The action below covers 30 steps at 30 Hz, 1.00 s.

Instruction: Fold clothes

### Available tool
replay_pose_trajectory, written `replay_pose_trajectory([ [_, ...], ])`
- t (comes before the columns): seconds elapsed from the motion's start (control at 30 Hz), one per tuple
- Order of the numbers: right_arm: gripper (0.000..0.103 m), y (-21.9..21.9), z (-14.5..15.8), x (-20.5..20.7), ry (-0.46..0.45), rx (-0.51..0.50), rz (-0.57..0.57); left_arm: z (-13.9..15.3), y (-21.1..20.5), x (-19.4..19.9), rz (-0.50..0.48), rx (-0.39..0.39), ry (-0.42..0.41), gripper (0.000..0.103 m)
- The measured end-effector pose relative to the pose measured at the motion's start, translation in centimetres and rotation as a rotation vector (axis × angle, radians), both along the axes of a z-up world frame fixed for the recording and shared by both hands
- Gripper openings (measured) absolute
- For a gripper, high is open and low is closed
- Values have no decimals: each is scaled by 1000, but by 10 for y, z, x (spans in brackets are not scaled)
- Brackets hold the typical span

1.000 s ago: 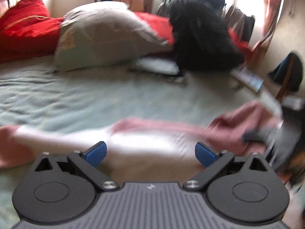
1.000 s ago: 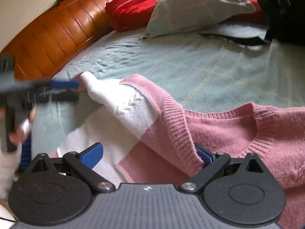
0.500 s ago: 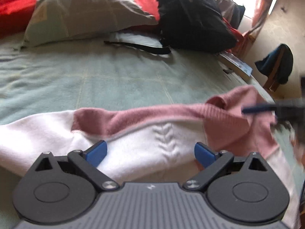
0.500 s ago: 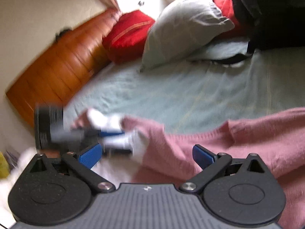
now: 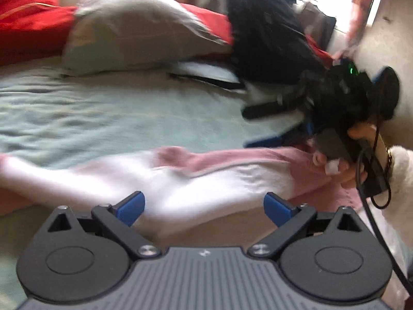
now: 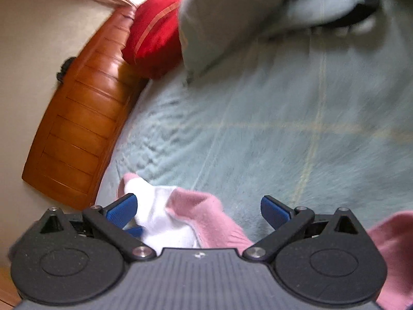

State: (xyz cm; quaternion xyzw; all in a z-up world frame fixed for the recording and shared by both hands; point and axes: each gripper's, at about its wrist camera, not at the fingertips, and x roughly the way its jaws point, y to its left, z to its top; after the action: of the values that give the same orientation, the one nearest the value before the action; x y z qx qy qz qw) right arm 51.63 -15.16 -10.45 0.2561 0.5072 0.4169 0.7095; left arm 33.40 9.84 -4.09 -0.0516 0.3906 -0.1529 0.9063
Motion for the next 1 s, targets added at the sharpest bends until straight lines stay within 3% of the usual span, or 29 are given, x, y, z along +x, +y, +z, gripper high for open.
replay_pose_trajectory([
  [0.13,103,19,-1,-9,19,24,65,11,23,-14,46,41,-23,98],
  [0.43,103,26,46,-76,-91,61,207,25,32,-14,70,20,-65,98],
  [0.63,103,36,19,-125,-35,-40,300,27,25,-9,69,-17,-56,98],
  [0.8,103,36,17,-155,-140,-111,324,27,12,0,34,-47,-56,98],
  [1.0,103,14,62,-143,-276,-97,277,13,1,20,15,-68,-17,98],
])
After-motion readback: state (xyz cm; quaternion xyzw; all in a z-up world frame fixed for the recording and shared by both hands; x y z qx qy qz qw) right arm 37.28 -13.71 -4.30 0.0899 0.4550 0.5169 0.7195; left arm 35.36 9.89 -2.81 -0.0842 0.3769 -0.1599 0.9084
